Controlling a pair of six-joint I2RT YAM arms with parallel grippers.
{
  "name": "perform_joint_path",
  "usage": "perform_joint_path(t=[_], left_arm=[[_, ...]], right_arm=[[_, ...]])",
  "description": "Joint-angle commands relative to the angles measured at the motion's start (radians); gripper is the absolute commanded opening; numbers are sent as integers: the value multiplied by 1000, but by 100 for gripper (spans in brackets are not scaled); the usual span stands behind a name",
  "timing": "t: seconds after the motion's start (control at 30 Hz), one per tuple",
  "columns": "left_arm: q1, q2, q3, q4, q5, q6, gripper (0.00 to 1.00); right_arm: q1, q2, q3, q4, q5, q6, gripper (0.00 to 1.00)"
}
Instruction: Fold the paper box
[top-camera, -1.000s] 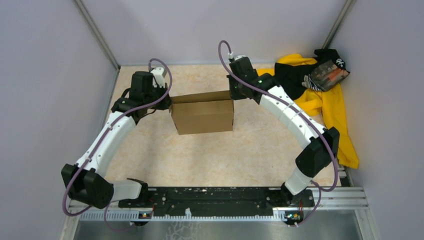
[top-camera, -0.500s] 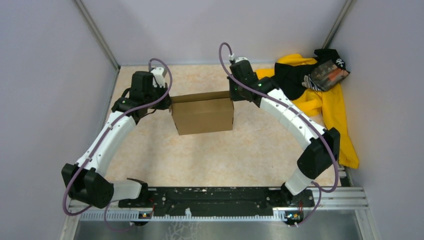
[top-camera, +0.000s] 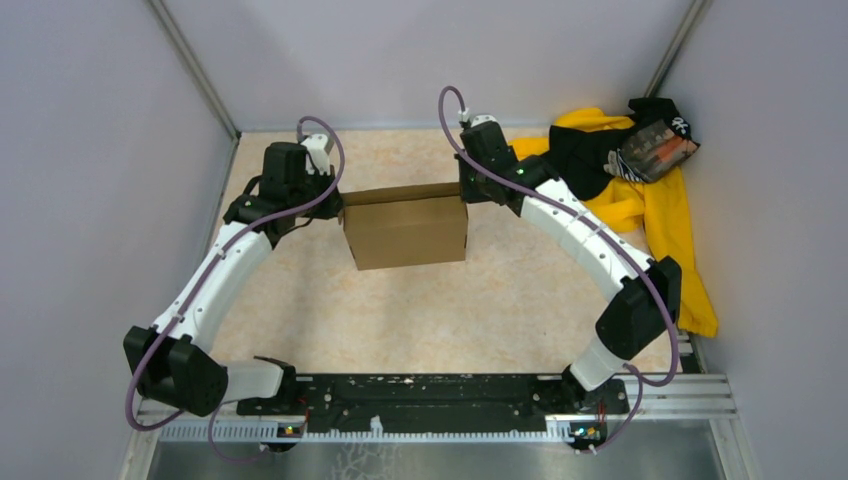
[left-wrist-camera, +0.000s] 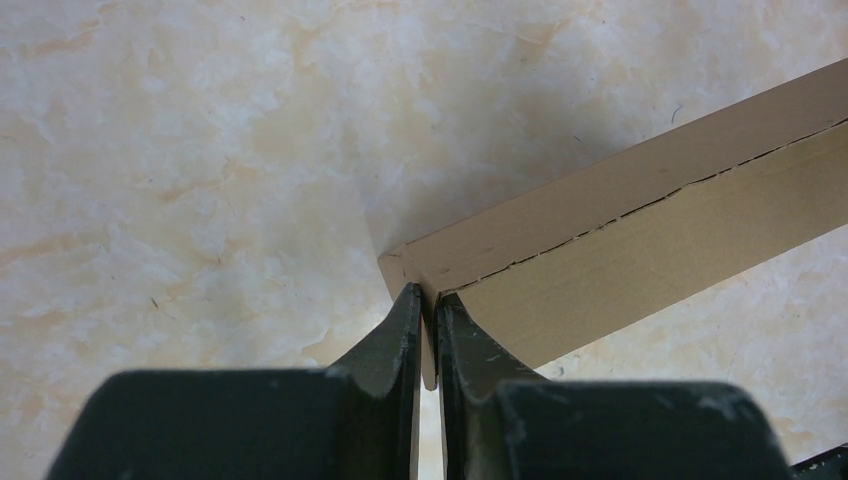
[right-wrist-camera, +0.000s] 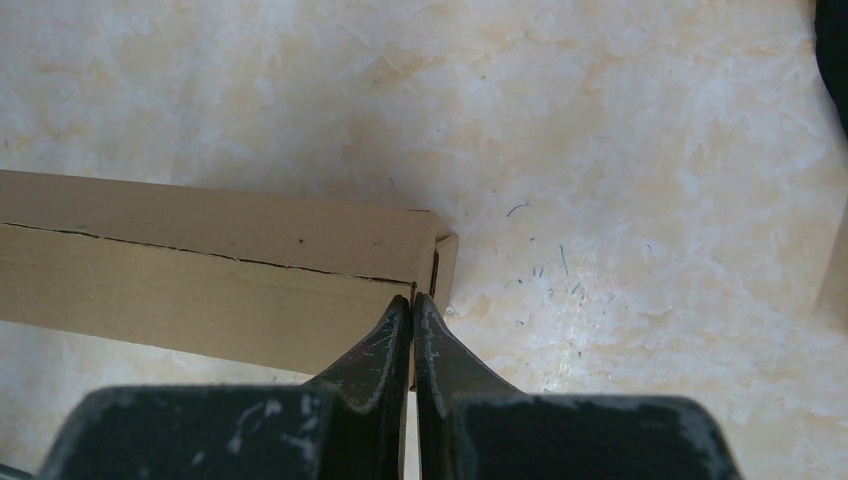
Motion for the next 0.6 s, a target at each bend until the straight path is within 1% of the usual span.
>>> perform_joint_path(t=[0.0,0.57], left_arm=[[-13,15,20,-4,73,-34,12],[-20,16,22,-3,59,-38,10]], right_arm=[[31,-25,-11,41,-100,28,0],[31,-35,-21,46,-105,30,0]])
